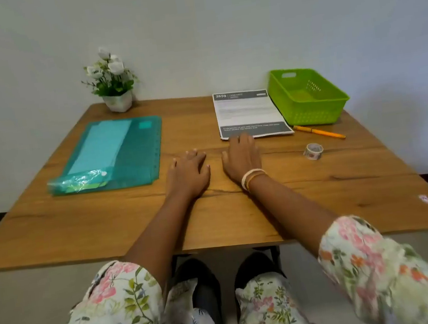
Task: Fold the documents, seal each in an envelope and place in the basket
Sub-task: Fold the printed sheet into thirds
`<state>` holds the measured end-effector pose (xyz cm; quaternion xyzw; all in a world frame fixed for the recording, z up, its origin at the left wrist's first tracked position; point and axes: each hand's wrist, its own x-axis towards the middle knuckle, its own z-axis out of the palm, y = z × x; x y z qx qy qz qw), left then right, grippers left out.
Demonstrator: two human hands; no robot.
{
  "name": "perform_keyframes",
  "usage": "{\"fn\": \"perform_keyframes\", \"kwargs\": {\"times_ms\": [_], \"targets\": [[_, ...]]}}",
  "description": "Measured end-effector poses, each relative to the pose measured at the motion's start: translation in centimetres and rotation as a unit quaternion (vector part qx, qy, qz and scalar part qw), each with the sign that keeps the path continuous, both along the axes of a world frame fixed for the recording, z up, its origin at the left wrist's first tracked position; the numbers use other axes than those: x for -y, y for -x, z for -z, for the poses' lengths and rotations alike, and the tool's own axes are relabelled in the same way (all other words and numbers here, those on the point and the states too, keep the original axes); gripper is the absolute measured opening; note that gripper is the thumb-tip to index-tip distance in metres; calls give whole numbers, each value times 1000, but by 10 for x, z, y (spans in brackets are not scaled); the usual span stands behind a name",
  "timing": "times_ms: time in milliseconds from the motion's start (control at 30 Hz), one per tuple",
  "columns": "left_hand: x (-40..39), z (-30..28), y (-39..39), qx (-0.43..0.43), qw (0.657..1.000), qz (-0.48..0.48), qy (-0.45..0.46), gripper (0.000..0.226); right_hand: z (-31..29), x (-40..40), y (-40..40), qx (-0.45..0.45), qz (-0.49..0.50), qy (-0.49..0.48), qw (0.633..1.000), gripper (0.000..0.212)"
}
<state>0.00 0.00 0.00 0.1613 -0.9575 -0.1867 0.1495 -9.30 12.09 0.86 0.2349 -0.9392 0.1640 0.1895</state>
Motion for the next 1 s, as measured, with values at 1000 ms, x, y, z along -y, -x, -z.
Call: {"fn": "perform_keyframes", "kwargs": {"times_ms": [1000], "targets": [[10, -9, -9, -222, 943, -109, -223, 33, 7, -67, -9, 9, -139, 323, 936, 22]]}}
